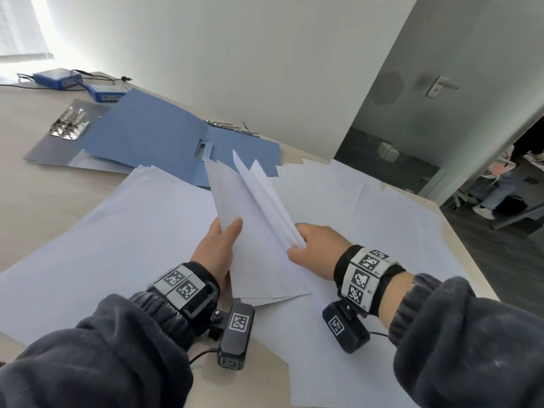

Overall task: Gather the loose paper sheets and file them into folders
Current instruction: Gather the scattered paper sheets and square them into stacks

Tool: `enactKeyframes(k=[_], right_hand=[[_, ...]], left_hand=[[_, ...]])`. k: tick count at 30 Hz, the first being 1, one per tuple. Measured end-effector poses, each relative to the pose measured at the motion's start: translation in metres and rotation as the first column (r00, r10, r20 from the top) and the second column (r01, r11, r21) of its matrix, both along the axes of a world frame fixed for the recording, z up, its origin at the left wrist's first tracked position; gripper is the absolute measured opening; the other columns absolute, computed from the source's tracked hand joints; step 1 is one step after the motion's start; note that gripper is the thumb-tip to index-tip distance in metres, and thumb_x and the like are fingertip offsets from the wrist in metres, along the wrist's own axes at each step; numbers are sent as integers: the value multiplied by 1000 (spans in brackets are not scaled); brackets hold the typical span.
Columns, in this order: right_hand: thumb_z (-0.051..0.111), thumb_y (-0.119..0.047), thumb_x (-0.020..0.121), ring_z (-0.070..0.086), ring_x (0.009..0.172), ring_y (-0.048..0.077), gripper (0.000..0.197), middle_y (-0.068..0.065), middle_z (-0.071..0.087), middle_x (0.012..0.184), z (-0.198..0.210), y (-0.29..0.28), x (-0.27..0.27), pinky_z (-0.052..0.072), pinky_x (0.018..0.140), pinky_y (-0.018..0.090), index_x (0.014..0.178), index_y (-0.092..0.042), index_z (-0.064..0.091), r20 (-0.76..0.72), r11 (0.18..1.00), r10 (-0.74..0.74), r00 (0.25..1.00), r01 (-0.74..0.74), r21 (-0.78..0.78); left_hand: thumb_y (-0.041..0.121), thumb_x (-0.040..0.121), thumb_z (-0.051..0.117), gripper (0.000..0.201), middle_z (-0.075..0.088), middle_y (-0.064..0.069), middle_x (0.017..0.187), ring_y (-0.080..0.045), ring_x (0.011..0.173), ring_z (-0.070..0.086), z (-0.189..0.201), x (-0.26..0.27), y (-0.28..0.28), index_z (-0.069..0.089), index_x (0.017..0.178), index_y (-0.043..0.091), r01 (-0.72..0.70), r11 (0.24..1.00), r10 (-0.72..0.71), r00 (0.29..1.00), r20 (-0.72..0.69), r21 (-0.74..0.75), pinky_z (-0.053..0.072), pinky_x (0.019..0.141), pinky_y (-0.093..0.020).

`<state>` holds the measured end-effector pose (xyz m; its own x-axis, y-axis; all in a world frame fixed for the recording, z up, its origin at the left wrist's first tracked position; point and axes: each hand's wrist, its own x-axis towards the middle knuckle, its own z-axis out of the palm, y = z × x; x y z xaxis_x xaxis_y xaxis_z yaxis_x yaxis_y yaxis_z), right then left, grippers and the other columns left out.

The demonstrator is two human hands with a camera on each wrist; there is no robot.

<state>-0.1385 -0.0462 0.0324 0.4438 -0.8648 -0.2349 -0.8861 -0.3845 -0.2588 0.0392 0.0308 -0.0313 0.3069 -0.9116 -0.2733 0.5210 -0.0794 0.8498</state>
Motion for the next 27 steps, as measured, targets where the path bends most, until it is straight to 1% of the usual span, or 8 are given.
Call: enactKeyframes(k=[3,5,11,14,18,22,25,27], right_hand=[[59,-61,83,63,97,16,45,-11,66,104,-6,24,13,53,91,36,122,-38,55,-16,994,93,996,-92,60],[57,-71,81,61,106,11,59,-16,66,114,-6,33,15,49,97,34,134,-46,48,-29,989,124,992,-121,90],[59,-61,90,58,111,4,53,-21,61,126,-4,37,-8,45,102,28,139,-47,46,96,970,131,987,-147,193],[59,-57,91,58,111,3,47,-20,60,124,-5,28,-28,45,103,29,136,-44,50,128,987,40,991,-60,152],[61,-49,94,54,127,12,51,-8,54,143,-5,13,-61,43,107,31,141,-33,50,232,986,-157,960,137,100],[66,-51,90,42,140,19,74,-2,39,156,0,6,-91,38,113,39,153,-31,32,427,944,-330,842,309,119],[73,-51,86,55,124,11,75,-11,50,138,5,5,-108,48,105,39,149,-31,37,563,911,-410,718,350,216],[76,-38,87,72,95,14,46,-4,71,115,11,10,-113,59,80,31,127,-22,58,614,899,-439,656,325,295]], left_hand=[[46,94,60,41,73,-2,114,-27,102,71,3,0,2,54,130,27,34,999,-33,999,20,-40,55,91,-52],[43,87,68,49,72,-3,116,-30,104,71,0,2,4,53,132,28,59,997,-56,997,60,-43,54,92,-54],[19,60,62,55,74,-2,106,-31,100,69,-16,6,-9,61,114,32,56,997,-68,958,280,49,52,93,-56],[12,56,54,54,71,-5,102,-33,97,67,-11,4,-10,61,106,32,57,995,-81,935,346,79,53,92,-56],[7,54,52,49,72,-10,96,-37,95,68,8,-4,5,65,97,27,56,998,-65,943,327,37,54,91,-55],[0,62,57,55,75,-12,97,-35,89,70,22,-10,18,67,112,20,111,991,-92,972,215,-76,57,83,-49],[-1,77,64,44,75,-13,99,-32,83,72,37,-14,20,64,117,17,155,980,-128,973,193,-128,59,71,-43],[2,93,58,29,75,-13,101,-30,84,72,41,-18,18,62,118,14,158,976,-136,980,148,-148,58,70,-41]])
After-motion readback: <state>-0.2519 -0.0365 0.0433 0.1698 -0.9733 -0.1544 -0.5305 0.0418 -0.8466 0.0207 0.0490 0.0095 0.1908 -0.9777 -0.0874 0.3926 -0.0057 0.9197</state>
